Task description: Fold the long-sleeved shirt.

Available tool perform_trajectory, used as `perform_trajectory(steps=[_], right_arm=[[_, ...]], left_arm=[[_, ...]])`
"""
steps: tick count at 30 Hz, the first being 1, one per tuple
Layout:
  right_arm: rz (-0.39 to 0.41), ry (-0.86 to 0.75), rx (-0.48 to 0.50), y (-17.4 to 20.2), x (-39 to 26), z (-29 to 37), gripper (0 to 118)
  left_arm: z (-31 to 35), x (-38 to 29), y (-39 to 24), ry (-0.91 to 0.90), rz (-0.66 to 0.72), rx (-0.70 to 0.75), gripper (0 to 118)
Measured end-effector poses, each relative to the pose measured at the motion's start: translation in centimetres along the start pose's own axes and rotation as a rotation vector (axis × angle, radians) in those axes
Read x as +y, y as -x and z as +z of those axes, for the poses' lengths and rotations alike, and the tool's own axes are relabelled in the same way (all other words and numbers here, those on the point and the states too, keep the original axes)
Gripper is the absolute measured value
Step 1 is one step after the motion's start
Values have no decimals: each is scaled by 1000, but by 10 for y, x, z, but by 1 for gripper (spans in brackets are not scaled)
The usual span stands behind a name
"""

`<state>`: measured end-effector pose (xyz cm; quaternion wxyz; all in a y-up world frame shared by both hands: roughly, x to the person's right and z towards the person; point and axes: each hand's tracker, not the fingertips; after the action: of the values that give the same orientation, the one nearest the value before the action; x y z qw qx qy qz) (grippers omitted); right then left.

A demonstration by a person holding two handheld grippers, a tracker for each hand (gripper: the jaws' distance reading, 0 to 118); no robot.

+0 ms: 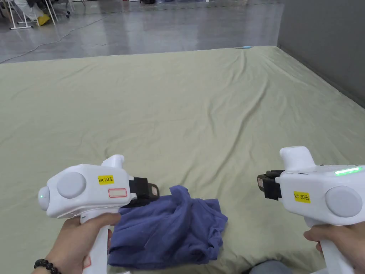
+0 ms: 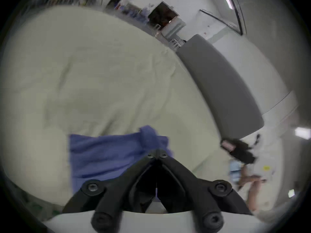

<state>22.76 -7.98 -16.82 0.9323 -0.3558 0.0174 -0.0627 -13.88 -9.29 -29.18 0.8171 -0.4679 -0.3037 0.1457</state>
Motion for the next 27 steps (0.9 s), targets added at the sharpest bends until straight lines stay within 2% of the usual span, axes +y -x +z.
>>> perform_trajectory(steps=[1, 7, 13, 15, 17, 19, 23, 27], right_arm=[[6, 3, 0, 2, 0, -1, 0], [22, 15, 10, 8, -3, -5, 0], [19, 19, 5, 5, -7, -6, 0], [15, 27, -3, 2, -9, -8, 0], [9, 36, -8, 0, -11, -10, 0], [5, 43, -10, -1, -12, -10, 0], [-25, 56, -20, 1, -6, -13, 0], [-32, 52, 29, 24, 14, -23, 0]], left_arm=[[-2, -6, -2, 16, -38, 69, 0], [-65, -34, 5, 134, -98, 149, 0], [-111, -55, -38, 173, -136, 80, 0], [-127, -61, -53, 221, -135, 7, 0], [-145, -71, -70, 247, -182, 19, 0], [-160, -76, -78, 244, -246, 92, 0], [-159, -63, -79, 251, -201, 60, 0], [-119, -45, -64, 203, -165, -12, 0]])
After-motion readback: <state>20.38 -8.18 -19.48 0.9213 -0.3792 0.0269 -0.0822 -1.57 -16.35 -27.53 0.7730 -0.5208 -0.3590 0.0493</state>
